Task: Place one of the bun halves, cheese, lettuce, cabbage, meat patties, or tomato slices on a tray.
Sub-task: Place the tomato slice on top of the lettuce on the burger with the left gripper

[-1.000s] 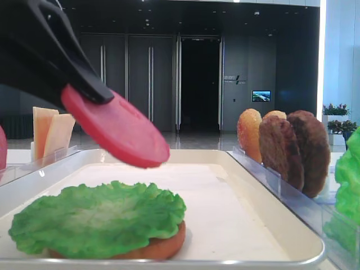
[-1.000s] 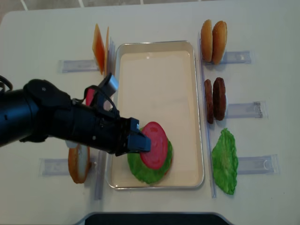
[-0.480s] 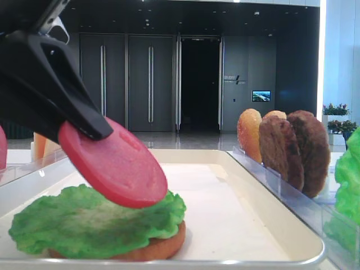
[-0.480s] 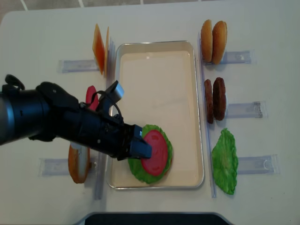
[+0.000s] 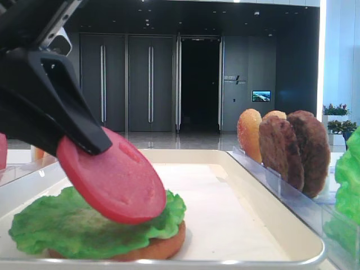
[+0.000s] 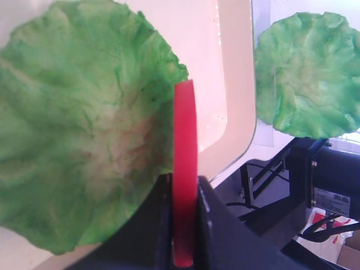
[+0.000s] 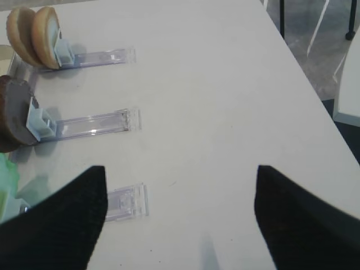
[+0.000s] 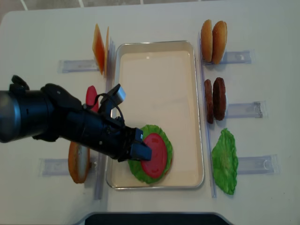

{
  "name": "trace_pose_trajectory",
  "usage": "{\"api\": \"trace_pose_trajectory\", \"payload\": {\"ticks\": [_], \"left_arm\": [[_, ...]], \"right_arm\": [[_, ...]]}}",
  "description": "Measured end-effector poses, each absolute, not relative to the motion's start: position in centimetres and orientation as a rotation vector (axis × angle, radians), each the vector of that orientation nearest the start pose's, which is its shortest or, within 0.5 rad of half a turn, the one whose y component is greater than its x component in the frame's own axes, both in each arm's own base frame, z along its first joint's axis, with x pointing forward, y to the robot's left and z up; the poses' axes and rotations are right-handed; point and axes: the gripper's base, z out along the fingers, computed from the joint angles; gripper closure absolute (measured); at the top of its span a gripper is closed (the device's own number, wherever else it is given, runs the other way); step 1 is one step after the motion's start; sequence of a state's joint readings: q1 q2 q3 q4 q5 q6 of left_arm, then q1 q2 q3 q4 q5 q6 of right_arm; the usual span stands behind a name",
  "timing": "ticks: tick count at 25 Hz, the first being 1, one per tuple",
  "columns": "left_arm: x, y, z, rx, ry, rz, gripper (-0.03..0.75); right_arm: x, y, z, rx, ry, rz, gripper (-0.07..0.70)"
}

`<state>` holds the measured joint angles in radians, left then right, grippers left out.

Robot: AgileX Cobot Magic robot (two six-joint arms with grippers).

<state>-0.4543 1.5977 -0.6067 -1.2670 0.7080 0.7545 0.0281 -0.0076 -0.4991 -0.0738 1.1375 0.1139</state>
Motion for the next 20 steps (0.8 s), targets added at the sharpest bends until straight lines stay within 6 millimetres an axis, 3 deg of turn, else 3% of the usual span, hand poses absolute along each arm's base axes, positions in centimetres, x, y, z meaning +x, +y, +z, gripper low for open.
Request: {"api": "trace_pose_trajectory", "payload": {"ticks": [20], "left_arm": [[19.91, -15.86, 15.48, 0.289, 2.807, -1.116, 0.665]], "right_arm": [[-0.93, -0.64, 27.1, 0.098, 2.11, -0.004, 0.09]]}}
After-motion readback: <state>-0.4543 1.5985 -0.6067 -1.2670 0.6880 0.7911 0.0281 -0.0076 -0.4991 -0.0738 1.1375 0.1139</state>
